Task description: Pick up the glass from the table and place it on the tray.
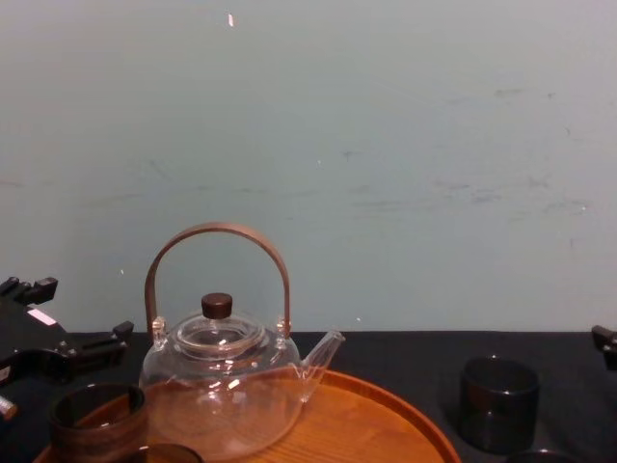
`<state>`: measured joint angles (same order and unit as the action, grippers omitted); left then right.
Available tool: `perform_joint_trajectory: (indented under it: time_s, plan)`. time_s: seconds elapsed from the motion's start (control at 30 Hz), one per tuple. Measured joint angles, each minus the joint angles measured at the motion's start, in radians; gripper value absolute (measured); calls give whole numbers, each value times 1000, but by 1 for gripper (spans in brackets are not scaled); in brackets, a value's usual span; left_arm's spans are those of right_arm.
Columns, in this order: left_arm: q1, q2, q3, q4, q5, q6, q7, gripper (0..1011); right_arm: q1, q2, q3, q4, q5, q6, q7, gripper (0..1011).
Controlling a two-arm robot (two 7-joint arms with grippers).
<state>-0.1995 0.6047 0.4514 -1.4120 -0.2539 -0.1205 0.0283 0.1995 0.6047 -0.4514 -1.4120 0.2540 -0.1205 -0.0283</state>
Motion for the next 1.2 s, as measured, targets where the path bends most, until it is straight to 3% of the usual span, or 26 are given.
perform_joint_trajectory:
  time_s: [1.2]
  plan:
    - [0,0,0,0,0,0,0,1001,0,0,0,0,0,0,0,1002]
